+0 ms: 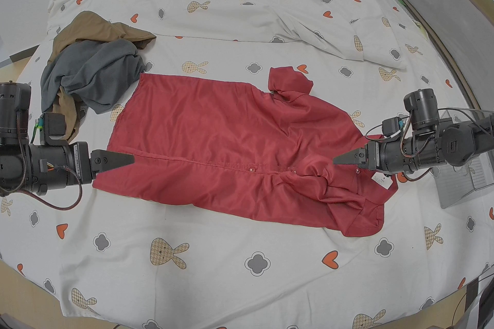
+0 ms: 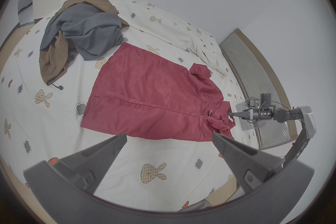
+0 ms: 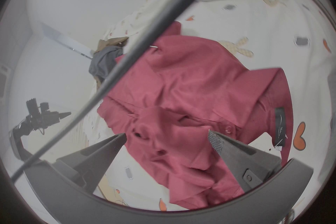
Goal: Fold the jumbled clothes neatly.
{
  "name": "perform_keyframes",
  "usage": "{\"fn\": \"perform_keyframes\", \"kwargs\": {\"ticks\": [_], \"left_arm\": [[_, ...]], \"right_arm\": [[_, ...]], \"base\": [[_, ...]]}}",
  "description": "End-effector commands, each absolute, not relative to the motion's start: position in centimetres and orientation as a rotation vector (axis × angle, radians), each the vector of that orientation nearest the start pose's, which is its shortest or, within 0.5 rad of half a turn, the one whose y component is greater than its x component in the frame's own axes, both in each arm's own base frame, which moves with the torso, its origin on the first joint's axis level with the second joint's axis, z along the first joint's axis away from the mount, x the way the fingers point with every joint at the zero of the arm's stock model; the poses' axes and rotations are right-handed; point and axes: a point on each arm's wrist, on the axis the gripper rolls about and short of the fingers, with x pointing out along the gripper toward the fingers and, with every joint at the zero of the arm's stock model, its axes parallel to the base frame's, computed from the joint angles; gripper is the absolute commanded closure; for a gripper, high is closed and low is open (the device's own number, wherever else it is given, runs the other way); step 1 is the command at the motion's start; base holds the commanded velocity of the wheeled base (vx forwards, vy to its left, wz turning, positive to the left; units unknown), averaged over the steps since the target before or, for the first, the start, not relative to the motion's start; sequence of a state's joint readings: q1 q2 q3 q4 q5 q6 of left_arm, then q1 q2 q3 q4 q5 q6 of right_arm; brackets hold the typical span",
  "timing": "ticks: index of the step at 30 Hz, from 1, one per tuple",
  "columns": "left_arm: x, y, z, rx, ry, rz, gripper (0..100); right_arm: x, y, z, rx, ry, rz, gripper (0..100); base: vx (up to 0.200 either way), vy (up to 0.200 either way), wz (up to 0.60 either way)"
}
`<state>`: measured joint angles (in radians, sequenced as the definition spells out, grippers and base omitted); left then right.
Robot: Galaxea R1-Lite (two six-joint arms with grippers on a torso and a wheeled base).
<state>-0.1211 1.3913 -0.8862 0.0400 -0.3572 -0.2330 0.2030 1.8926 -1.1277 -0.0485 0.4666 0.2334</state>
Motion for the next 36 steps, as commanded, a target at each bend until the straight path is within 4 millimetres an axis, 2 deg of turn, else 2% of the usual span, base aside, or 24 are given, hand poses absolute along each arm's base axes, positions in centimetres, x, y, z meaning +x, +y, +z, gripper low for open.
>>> {"fn": "perform_keyframes", "kwargs": {"ticks": [1,14,19,20,32,36], "left_arm": [[22.0,-3.5,22.4,-0.288,0.600,-0.401,0],[22.1,-3.5,22.3,-0.287,0.593,-0.404,0],[22.0,-3.5,22.3,-0.287,0.591,-0.403,0],[22.0,-3.5,22.3,-0.287,0.591,-0.403,0],[22.0,-3.5,22.3,-0.287,0.591,-0.403,0],[22.0,-3.5,22.3,-0.287,0.591,-0.403,0]], "right_arm": [[35.6,6.8,12.1,0.351,0.875,0.506,0],[35.8,7.5,12.5,0.465,0.899,0.638,0],[36.9,7.6,11.6,0.513,0.898,0.652,0],[37.0,7.5,11.6,0.524,0.890,0.653,100],[37.1,7.0,12.3,0.587,0.877,0.703,100],[36.8,6.9,13.4,0.568,0.839,0.714,100]], "base": [[0.000,0.000,0.00],[0.000,0.000,0.00],[0.000,0.000,0.00],[0.000,0.000,0.00],[0.000,0.000,0.00],[0.000,0.000,0.00]]}}
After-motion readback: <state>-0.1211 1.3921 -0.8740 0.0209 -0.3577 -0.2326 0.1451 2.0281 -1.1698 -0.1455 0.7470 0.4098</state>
